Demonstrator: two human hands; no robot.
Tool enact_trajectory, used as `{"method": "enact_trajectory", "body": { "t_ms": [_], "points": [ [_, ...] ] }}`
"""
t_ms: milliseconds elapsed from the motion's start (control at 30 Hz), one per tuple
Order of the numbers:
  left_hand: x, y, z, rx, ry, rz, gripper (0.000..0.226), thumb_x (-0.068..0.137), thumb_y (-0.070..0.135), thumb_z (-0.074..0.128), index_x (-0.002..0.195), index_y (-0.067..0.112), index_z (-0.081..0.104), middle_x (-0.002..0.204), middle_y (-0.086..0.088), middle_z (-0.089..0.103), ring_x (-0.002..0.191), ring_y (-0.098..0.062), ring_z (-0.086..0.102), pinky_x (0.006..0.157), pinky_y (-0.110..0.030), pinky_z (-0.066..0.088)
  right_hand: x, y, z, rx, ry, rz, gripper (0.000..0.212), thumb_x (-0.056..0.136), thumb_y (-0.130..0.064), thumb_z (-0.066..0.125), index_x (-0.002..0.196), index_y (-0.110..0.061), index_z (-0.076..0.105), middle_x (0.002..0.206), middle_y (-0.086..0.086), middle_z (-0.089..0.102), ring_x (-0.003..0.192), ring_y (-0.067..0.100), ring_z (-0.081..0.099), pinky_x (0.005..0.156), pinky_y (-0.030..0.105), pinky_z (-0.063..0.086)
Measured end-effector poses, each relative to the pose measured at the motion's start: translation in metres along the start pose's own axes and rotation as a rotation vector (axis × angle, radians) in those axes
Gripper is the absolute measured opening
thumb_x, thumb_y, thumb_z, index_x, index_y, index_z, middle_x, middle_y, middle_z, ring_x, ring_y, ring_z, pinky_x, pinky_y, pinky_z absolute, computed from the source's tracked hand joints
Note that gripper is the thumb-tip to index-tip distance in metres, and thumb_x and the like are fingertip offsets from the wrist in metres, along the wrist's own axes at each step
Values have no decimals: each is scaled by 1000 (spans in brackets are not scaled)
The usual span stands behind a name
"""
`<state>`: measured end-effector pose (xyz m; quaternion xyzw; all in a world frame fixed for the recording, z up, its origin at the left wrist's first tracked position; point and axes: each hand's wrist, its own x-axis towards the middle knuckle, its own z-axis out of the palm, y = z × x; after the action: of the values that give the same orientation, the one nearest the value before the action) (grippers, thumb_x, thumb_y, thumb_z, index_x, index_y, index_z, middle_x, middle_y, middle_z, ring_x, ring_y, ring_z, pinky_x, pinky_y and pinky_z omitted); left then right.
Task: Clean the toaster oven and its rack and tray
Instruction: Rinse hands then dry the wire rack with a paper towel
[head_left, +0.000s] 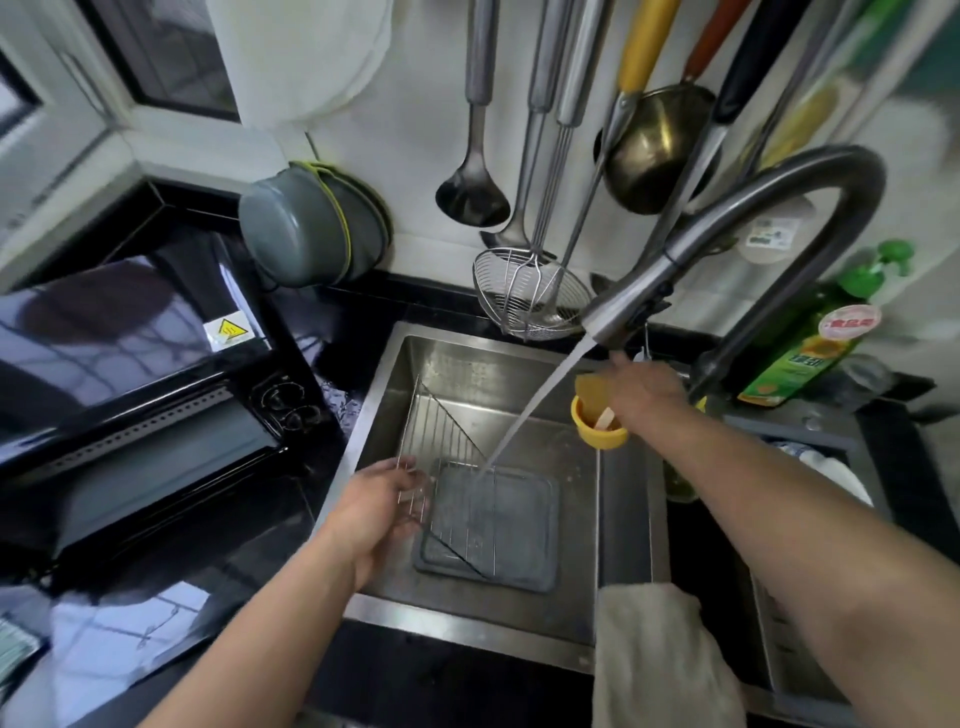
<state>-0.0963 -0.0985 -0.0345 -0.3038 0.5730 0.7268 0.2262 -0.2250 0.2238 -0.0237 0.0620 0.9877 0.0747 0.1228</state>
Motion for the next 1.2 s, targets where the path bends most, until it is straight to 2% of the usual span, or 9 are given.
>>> {"method": "enact_trajectory", "body": {
  "t_ms": [100,233,300,400,467,533,733,900,1200],
  "points": [
    [-6,6,-5,-2,20,-10,30,95,-3,50,118,12,63,102,-7,66,61,-17,65,54,-27,52,7,22,-5,-110,-59,182,63,97,-9,34,158,-9,15,145,15,48,115,34,59,87,39,51],
    [-18,8,-12,-100,28,-11,29,95,-5,54,117,11,62,105,-10,65,76,-26,69,56,-29,58,-13,11,0,-8,24,2,32,94,-9,55,126,-9,58,124,15,57,101,33,64,84,42,55],
    [-25,6,-13,-133,41,-5,27,95,-6,53,115,11,60,105,-10,65,74,-26,67,57,-29,58,-38,-15,10,402,-61,51,19,98,-25,58,112,-15,65,109,13,66,86,25,65,76,36,52],
    [-34,-1,-14,-171,51,-1,27,94,-8,53,113,11,60,105,-11,67,74,-25,66,61,-32,57,-87,-67,18,1417,-408,298,44,99,-57,43,79,-19,51,66,3,49,49,12,41,49,27,33],
    [-42,-3,-16,-181,47,1,28,94,-10,52,111,11,61,104,-10,68,77,-26,65,59,-30,57,-108,-93,17,1852,-648,303,47,89,-61,59,71,-20,47,61,-1,42,50,12,35,50,27,27],
    [-48,-6,-17,-179,38,3,30,93,-11,49,111,9,62,103,-9,68,83,-28,65,66,-33,56,-120,-114,11,2057,-601,301,45,84,-58,67,66,-21,47,57,-3,38,52,12,30,54,28,26],
    [-59,-9,-25,-164,-22,7,37,92,-11,48,119,8,65,108,-8,70,86,-25,65,97,-48,54,-127,-140,-15,1915,-54,442,49,102,-33,47,56,-24,33,52,-4,27,45,14,21,44,28,17],
    [-61,-7,-35,-170,-49,17,39,94,-10,48,125,7,63,114,-9,67,90,-24,65,87,-41,50,-128,-149,-32,1862,3,459,50,103,-29,45,56,-23,31,48,-4,25,41,12,19,43,27,12],
    [-65,-2,-42,-186,-63,12,37,93,-11,47,121,5,64,107,-9,67,100,-32,65,94,-46,46,-129,-141,-50,1874,105,360,51,103,-29,47,56,-22,30,49,-3,25,42,14,18,51,34,9]
  ]
}}
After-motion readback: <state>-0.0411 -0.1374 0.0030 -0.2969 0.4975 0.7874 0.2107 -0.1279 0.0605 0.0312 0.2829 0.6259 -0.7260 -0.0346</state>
